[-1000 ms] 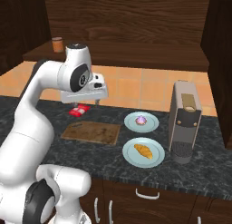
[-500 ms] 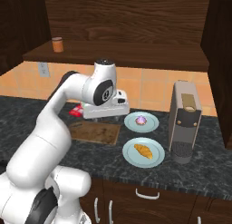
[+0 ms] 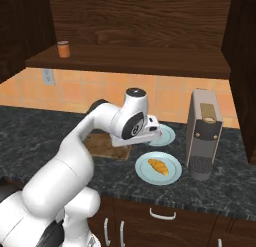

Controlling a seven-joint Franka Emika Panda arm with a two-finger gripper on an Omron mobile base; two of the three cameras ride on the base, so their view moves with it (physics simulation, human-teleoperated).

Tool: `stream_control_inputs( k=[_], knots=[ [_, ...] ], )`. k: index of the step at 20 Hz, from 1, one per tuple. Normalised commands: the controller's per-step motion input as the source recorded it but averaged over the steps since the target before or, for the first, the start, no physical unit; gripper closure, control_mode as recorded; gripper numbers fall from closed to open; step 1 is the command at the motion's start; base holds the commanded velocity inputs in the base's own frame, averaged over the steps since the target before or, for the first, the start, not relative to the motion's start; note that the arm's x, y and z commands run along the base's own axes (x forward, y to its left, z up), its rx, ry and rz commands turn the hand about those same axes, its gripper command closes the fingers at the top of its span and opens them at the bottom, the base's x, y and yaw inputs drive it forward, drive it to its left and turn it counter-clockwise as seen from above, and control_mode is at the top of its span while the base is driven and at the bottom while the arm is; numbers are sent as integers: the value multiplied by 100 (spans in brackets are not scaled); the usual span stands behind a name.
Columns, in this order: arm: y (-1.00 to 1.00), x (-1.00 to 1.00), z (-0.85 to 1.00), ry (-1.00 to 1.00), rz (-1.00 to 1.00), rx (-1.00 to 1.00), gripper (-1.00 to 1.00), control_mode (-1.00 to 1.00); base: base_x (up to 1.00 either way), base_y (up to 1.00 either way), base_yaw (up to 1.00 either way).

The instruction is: From the different types of pastries on the counter, select a croissant and place it on the cutting board. Then retrieve a jar of jam from the cabinet and place it alongside the croissant on the cutting board.

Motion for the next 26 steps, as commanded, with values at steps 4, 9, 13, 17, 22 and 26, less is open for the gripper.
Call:
stream_control_inputs(
  k=[4,9,13,17,22,26],
  knots=[
    [-39,20,-57,0,0,-4,-100,-100,0,0,0],
    [-29,13,-56,0,2,-5,-100,-100,0,0,0],
    [0,44,-35,1,0,-1,-100,-100,0,0,0],
    [-14,49,-39,0,0,0,-100,-100,0,0,0],
    [-36,44,-28,1,0,0,-100,-100,0,0,0],
    [-37,44,-10,2,0,0,-100,-100,0,0,0]
  ],
)
